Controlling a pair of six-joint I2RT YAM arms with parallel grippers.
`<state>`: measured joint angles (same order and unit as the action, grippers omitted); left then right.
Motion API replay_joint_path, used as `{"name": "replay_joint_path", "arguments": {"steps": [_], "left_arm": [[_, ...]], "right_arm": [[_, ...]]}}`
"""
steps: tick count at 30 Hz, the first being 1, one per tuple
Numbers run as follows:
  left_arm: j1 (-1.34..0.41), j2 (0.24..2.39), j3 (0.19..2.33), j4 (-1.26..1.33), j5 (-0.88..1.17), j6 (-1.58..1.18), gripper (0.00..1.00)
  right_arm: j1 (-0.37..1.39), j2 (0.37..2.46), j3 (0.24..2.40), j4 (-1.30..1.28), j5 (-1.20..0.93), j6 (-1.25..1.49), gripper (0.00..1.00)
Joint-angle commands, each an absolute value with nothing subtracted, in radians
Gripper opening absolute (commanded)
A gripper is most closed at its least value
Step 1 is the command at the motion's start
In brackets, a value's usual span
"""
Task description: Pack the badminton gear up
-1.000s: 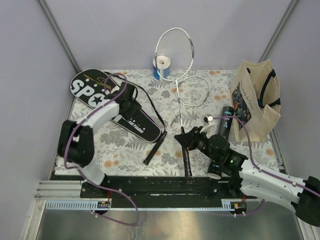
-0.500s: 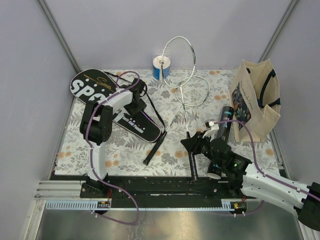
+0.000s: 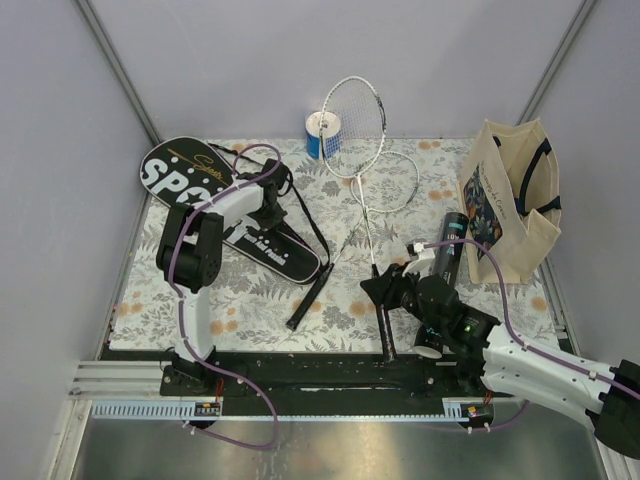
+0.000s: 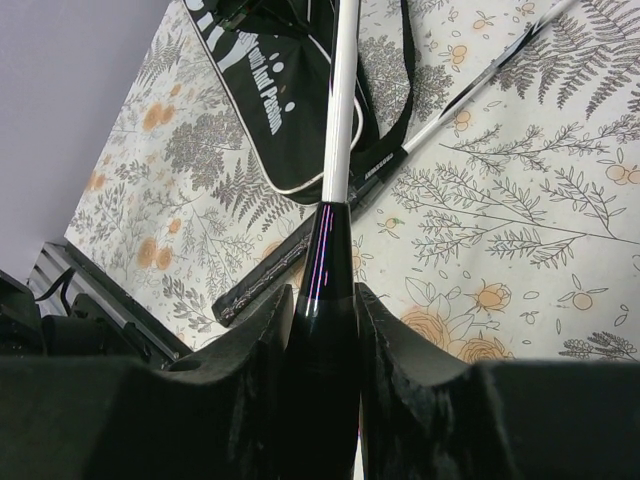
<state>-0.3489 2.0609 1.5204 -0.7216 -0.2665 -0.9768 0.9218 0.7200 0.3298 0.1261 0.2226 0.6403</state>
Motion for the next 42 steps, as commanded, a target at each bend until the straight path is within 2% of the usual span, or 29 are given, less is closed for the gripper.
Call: {"name": "replay_joint_path", "arguments": {"steps": [1,7,16,21,32,42], "left_arm": [[-0.336,1.967,1.479,-0.752,-0.336,-0.864,0.0],[-0.336,1.801,1.359,-0.707,-0.359,-0.711,0.0],[-0.337,1.499,1.103,-0.6,-0.264,-0.5,0.0],[-0.337,1.318,0.977,-0.534,-0.172,-0.476,0.0],[-0.337,1.226,0.874,-0.558,-0.164,-0.511,0.0],[-0.337,1.187,0.839,-0.549,-0.152,-0.52,0.0]], "right_arm": [[0.919,0.738,0.35,0.207,0.207,0.612,0.0],[0.919,0.747,0.373,0.163,0.129,0.61,0.0],[0.919,0.807,0.351,0.202,-0.165,0.71,0.0],[0.92,0.865,0.348,0.267,-0.353,0.82,0.0],[0.92,0.913,0.361,0.262,-0.437,1.038,0.0],[0.92,0.948,0.413,0.244,-0.459,1.029,0.0]]}}
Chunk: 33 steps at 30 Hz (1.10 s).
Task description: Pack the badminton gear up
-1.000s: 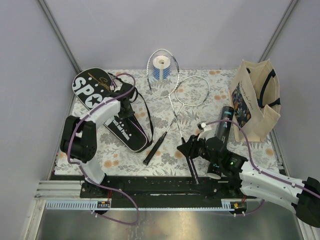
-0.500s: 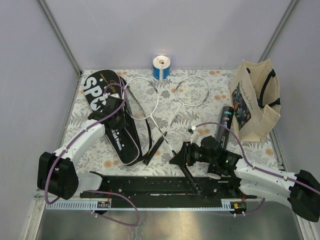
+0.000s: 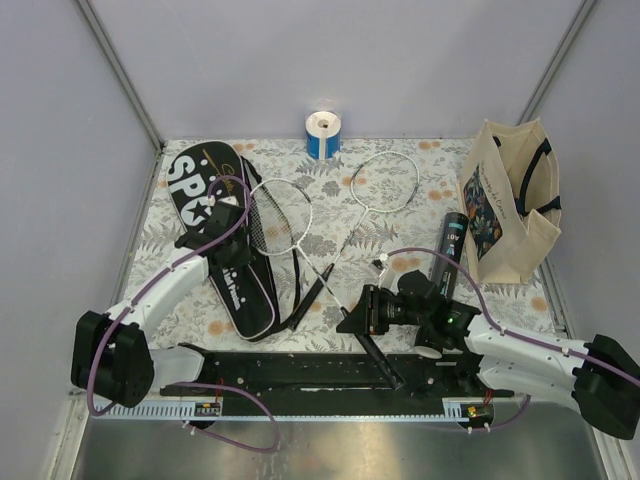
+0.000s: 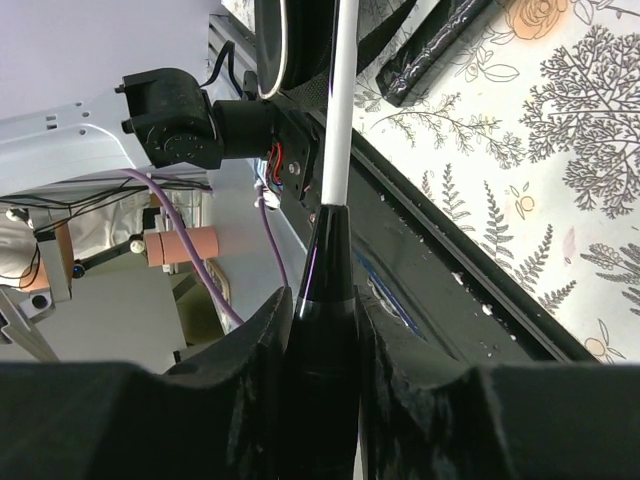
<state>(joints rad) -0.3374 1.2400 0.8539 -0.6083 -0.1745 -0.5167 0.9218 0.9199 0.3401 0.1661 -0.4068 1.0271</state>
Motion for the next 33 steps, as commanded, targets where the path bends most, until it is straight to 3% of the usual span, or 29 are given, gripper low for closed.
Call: {"name": "replay_joint_path", "arguments": {"steps": [1,8,19,33], "left_arm": [[-0.336,1.18,0.836,-0.549,-0.144,-0.519,0.0],[-0.337,1.141,0.799,-0.537,-0.077,-0.517,0.0],[-0.336,1.062,0.736,-0.523,0.057,-0.551,0.0],[-0.337,1.011,0.677,-0.488,0.236,-0.598,0.0]], "right_arm": [[0.92,0.963,0.417,0.262,-0.478,1.037,0.0],[0.92,1.112,0.492,0.342,-0.499,1.037,0.0],[0.923,1.528,0.701,0.601,-0.465,1.065,0.0],[0.928,1.818,0.934,0.615,-0.399,0.916,0.0]]}}
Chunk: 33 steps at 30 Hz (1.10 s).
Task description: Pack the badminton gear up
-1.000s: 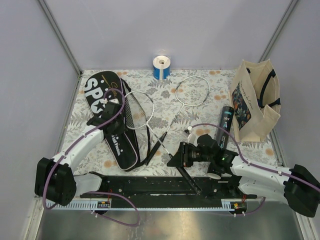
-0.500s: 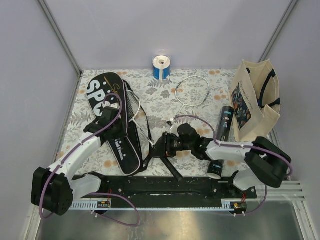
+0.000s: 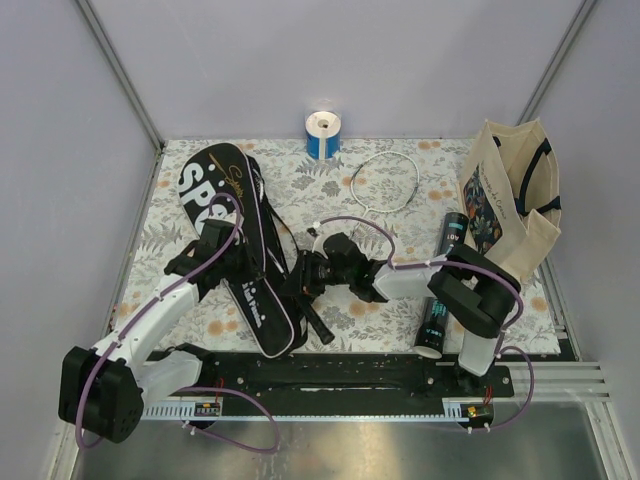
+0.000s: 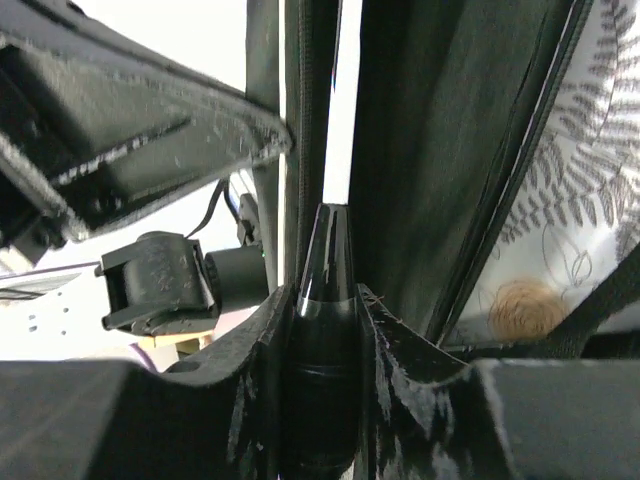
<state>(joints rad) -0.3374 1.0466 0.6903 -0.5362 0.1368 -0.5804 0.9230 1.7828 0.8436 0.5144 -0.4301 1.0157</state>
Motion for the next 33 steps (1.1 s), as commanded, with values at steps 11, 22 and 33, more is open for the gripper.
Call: {"name": "replay_joint_path", "arguments": {"steps": [11,22,33], "left_arm": [[-0.336,1.002,0.681,-0.581,0.088,-0.666,0.31],[-0.348,1.089,0.649,-0.56,-0.03,-0.675,0.54],[-0.411,1.129,0.667,-0.517,-0.098,-0.681,0.61]], "right_arm": [[0.93,1.905,1.019,0.635,-0.402,0.91,0.0],[0.945,1.902,0.983,0.68,-0.365,0.953,0.0],[0.956,1.916,0.973,0.703,-0.354,0.962,0.0]]}}
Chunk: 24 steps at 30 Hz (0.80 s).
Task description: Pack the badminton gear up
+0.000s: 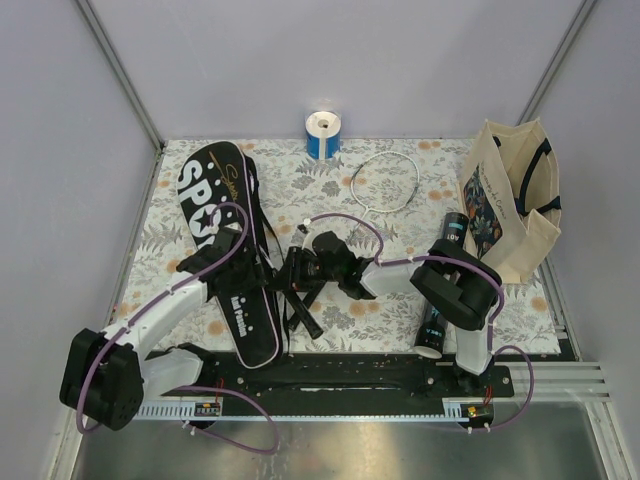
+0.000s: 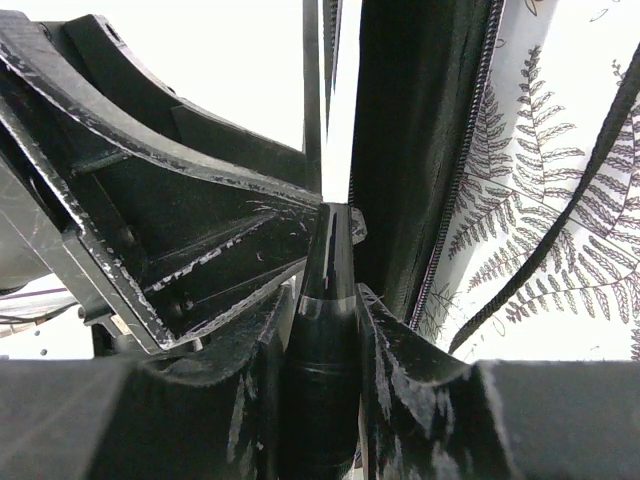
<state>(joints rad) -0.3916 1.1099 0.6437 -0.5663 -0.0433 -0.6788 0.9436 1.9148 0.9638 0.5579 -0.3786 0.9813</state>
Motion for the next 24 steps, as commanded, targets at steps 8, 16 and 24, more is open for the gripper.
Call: {"name": "replay_joint_path", "arguments": {"steps": [8,16,24], "left_arm": [[-0.425,1.195,0.698,-0.572,-0.11,-0.663,0.1],[-0.423,1.02,0.696,-0.617,0.087,-0.63,0.0],[-0.423,0.904,0.681,-0.676,0.212,-0.652,0.0]], "right_arm": [[0.957,1.902,0.962,0.712,-0.351,0.969,0.0],[0.956,1.942,1.017,0.718,-0.327,0.957,0.0],[0.957,2.009,1.114,0.695,-0.236,0.94,0.0]]}}
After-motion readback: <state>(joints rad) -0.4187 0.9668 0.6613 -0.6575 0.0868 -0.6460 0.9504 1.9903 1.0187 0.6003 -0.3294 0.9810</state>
